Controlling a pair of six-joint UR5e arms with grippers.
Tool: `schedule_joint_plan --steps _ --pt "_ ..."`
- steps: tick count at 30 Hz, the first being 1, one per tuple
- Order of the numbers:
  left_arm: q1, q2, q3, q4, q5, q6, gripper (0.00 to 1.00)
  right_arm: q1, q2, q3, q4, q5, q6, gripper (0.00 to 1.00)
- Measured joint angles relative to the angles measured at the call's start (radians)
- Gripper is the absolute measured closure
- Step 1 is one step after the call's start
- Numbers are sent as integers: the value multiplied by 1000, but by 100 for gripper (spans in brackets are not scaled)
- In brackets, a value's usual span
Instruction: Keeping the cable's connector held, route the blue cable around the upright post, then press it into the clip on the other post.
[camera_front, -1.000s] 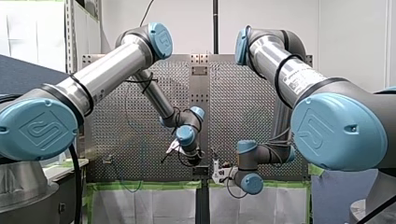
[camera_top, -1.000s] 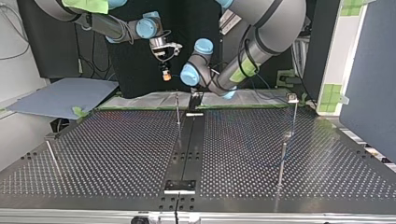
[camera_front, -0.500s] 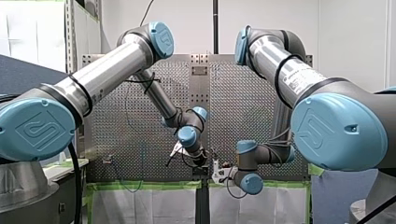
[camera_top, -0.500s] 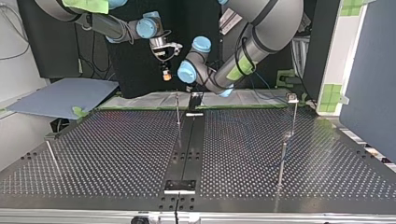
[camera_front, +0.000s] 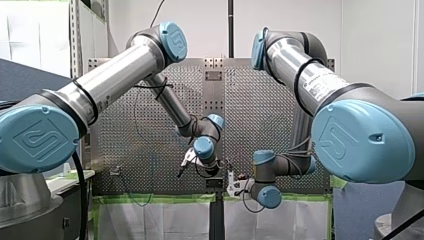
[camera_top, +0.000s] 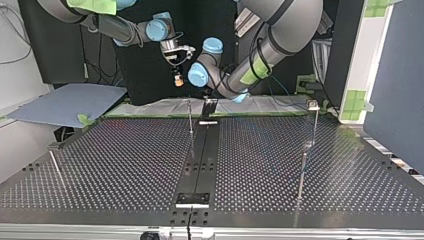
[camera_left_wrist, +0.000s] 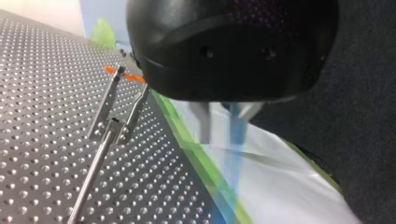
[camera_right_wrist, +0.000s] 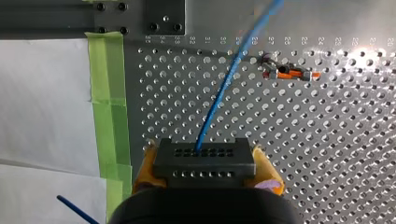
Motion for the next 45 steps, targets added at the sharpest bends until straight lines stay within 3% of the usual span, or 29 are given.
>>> schedule_joint_plan --steps 10,29,45 --pt "-3 0 0 11 -4 -4 100 -15 -1 -4 -2 4 3 100" --pt "18 0 0 102 0 -49 100 -38 -1 -22 0 3 9 100" --pt "43 -34 1 117 55 -90 100 -66 -1 -60 29 -1 12 100"
